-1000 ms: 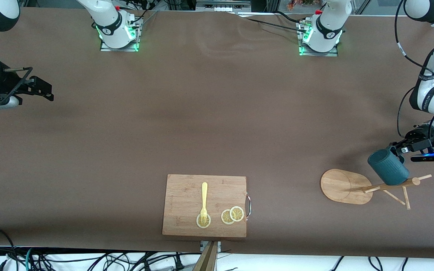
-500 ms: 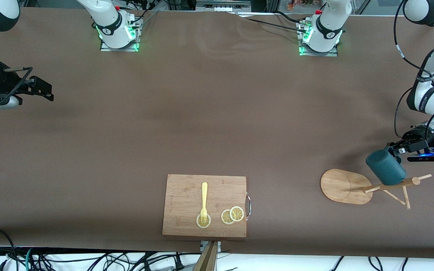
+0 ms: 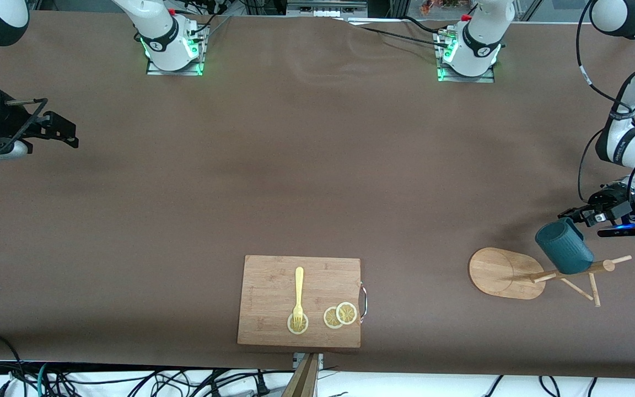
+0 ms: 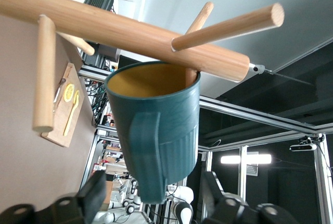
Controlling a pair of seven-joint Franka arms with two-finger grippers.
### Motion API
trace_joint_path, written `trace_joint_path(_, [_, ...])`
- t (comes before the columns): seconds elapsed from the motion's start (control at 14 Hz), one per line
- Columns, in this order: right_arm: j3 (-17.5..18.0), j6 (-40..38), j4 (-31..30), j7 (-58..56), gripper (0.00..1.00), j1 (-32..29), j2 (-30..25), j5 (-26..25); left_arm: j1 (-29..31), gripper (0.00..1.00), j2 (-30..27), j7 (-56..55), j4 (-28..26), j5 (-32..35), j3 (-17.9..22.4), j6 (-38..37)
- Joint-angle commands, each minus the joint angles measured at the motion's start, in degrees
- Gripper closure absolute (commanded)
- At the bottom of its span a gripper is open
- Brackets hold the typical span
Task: Pass cup and hang on rack
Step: 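Open the left gripper and pull it away from the mug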
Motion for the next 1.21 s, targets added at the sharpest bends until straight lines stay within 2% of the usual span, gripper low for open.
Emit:
trace_joint_path(0.0, [0.2, -0.8, 0.8, 0.1, 0.0, -0.3, 0.0, 0.0, 0.5, 0.0, 0.2, 1.1, 1.6, 4.7, 1.4, -2.7])
trace_joint_path(0.29, [0.2, -0.8, 0.8, 0.1, 0.0, -0.3, 0.0, 0.0, 0.7, 0.0, -2.3, 1.3, 1.6, 17.7, 2.5, -4.8])
trace_joint_path(0.64, [0.1, -0.8, 0.8, 0.1, 0.0, -0.3, 0.1, 0.0, -0.6, 0.0, -12.6, 3.6, 2.7, 42.3, 2.4, -5.4])
trace_joint_path(0.86, [0.1, -0.8, 0.8, 0.1, 0.0, -0.3, 0.1, 0.0, -6.6, 0.0, -18.5, 1.5, 7.7, 55.4, 2.4, -3.1])
trace_joint_path(1.14, [0.1, -0.8, 0.8, 0.1, 0.0, -0.3, 0.1, 0.0, -16.3, 0.0, -25.5, -9.1, 10.7, 69.3, 2.4, 0.0])
